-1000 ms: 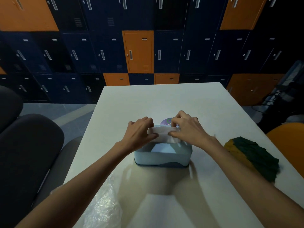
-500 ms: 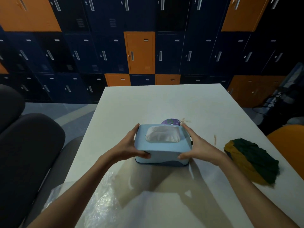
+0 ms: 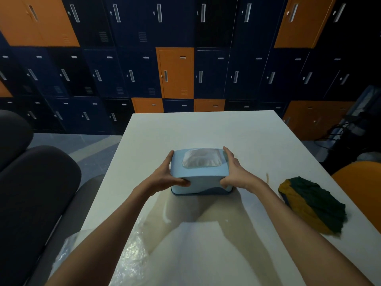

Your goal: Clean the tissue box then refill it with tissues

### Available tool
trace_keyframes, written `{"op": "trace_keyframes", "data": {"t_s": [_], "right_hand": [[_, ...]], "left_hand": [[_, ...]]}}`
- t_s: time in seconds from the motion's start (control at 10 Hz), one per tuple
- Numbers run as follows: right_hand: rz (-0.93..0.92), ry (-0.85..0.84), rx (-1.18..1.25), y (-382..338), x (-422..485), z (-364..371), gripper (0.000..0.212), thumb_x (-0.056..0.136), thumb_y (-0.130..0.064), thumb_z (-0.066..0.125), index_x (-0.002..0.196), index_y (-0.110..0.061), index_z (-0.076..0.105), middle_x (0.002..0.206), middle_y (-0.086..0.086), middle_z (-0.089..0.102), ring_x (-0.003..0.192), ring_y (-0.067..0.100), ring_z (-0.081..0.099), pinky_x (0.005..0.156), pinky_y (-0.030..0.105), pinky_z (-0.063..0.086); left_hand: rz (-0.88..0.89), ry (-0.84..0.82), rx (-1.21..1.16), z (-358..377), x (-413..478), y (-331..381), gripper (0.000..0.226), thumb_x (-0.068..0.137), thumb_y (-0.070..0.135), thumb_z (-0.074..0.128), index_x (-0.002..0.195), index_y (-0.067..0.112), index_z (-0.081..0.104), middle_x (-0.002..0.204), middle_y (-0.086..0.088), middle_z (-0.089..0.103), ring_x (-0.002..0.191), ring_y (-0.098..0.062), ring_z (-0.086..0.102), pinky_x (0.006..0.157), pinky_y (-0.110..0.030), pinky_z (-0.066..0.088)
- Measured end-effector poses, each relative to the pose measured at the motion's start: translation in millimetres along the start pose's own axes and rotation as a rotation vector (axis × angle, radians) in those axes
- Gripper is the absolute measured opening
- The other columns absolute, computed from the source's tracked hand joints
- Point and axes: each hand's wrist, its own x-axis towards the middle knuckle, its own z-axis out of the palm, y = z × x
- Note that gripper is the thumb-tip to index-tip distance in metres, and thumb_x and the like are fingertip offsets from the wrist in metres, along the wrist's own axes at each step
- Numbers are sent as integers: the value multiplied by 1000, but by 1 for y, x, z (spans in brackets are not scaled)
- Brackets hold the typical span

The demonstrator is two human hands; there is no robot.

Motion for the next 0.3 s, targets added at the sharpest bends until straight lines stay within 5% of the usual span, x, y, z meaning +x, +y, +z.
{"op": "trace_keyframes", "data": {"t_s": [0.2,0.3], "right_hand": [[15,-70,-130,-3,-1,-5,122,70,8,61,146,-42,-19,154,4,9,126,31,34,89,38,50],[81,-163,-279,-15,3,-26,123,76,11,57,140,-47,-30,153,16,19,108,30,50,80,37,52]], "left_hand": [[-86,-116,132,-5,0,7,125,78,25,81,152,31,-20,161,2,12,144,-24,24,111,-32,27],[-195,-209,202,-25,-6,31,122,78,42,78,151,37,-18,164,2,7,148,-26,17,117,-48,22]]}}
